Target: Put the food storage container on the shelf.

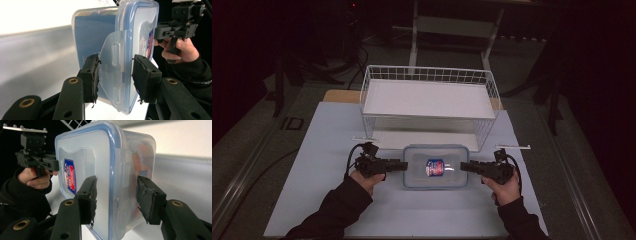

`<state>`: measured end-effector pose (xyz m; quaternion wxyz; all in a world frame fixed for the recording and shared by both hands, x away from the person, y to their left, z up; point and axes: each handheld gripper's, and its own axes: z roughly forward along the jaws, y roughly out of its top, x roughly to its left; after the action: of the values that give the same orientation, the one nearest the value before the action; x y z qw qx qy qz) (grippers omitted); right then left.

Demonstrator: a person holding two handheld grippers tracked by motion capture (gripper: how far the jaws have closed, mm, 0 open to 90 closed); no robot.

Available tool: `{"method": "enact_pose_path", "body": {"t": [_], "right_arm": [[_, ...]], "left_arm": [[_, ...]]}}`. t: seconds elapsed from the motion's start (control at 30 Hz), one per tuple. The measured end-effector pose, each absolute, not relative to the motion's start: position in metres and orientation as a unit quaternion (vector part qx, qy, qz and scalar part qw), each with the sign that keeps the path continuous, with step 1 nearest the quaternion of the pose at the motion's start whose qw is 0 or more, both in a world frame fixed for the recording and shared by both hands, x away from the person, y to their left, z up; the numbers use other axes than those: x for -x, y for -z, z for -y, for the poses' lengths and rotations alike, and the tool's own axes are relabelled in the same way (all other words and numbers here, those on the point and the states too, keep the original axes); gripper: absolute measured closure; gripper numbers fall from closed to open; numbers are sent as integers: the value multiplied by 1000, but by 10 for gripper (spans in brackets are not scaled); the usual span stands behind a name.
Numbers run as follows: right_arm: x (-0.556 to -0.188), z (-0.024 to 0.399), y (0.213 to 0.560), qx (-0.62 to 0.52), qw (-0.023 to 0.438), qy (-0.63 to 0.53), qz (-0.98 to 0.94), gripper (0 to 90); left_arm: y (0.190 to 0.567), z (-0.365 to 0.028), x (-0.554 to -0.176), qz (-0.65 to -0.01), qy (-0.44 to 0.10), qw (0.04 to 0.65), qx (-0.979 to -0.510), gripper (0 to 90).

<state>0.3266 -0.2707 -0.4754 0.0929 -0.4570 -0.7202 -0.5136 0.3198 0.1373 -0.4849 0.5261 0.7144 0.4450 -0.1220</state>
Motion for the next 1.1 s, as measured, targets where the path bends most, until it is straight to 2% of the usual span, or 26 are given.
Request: {"method": "enact_pose_path", "body": {"t": [0.3, 0.83, 0.93, 1.1], "right_arm": [[-351, 264, 471, 456, 77, 518, 719, 517], [-386, 257, 491, 461, 47, 530, 710, 515], [-393, 255, 493, 463, 36, 533, 707, 514], [-399, 254, 496, 465, 31, 533, 706, 512]], "left_arm": [[488, -140, -342, -456, 110, 532, -705, 564], [505, -140, -379, -456, 68, 547, -698, 549], [506, -139, -385, -460, 45, 551, -694, 541], [512, -138, -390, -467, 42, 550, -691, 538]]}}
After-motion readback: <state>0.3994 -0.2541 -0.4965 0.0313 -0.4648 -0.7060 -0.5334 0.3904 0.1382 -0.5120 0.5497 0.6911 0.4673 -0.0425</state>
